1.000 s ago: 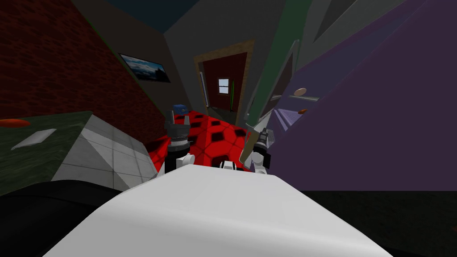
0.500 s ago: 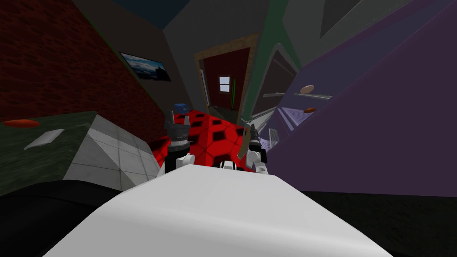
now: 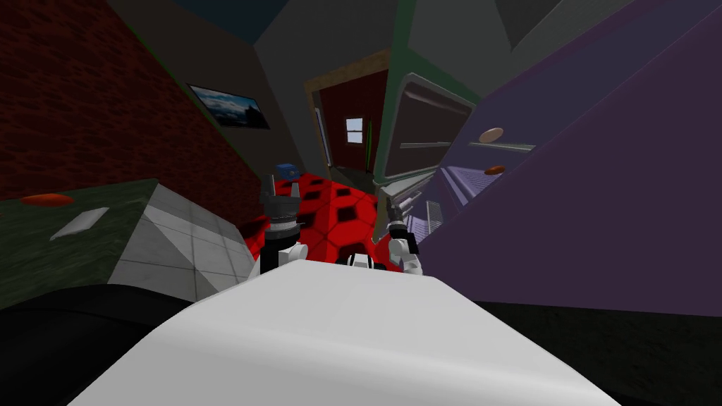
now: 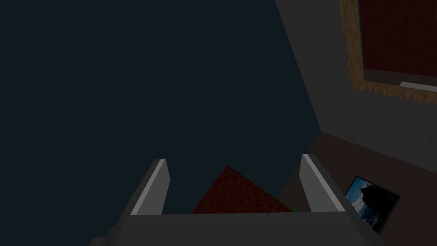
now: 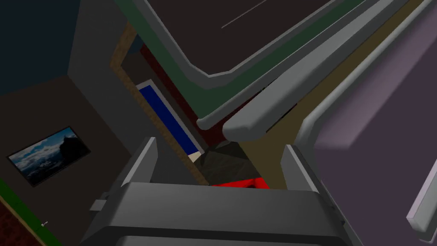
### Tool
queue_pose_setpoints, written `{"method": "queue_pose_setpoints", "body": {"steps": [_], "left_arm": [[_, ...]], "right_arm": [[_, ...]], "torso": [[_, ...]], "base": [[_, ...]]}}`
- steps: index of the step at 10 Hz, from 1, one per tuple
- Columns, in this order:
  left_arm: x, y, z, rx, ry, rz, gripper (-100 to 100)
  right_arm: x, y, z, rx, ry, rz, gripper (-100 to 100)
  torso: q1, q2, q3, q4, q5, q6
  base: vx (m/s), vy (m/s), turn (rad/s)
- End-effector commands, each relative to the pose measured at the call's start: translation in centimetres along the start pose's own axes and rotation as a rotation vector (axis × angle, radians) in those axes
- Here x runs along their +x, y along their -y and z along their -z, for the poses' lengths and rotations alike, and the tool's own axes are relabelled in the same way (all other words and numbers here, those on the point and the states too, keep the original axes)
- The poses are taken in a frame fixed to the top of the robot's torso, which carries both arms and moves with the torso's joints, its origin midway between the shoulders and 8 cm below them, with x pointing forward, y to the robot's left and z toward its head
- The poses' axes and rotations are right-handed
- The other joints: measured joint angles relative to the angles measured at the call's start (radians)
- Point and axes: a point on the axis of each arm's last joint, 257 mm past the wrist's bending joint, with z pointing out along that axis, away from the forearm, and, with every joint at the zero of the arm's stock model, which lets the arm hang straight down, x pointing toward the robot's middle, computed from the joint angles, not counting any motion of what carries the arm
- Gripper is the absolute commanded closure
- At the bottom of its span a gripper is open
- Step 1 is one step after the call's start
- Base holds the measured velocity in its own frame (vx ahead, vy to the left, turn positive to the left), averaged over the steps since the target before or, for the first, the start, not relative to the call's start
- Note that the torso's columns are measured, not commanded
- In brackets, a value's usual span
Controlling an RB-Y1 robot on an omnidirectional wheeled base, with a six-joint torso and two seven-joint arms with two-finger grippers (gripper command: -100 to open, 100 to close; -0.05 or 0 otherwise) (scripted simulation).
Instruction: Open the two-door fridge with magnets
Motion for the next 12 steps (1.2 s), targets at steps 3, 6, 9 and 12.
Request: {"method": "queue_pose_setpoints", "body": {"steps": [3, 6, 9, 12], "left_arm": [[0.0, 0.0, 0.0, 0.0, 0.0, 0.0, 0], [0.0, 0.0, 0.0, 0.0, 0.0, 0.0, 0], [0.0, 0.0, 0.0, 0.0, 0.0, 0.0, 0], [0.0, 0.0, 0.0, 0.0, 0.0, 0.0, 0]], "right_arm": [[-6.7, 2.0, 0.8, 0.147, 0.219, 0.345, -100], [-7.2, 2.0, 0.9, 0.167, 0.23, 0.459, -100], [-13.7, 2.1, 2.8, 0.33, 0.409, 0.753, -100], [-15.2, 0.5, 3.9, 0.385, 0.468, 0.967, -100]], "torso": [[-0.01, -0.002, -0.001, 0.0, -0.003, 0.001], [-0.007, -0.001, -0.001, 0.0, -0.002, 0.001], [0.0, 0.0, 0.0, 0.0, 0.0, 0.001], [-0.011, -0.002, -0.001, -0.001, -0.003, 0.001]], "base": [[-0.012, 0.04, 0.001], [0.004, -0.013, 0.0], [-0.022, 0.106, 0.028], [0.0, -0.003, 0.0]]}}
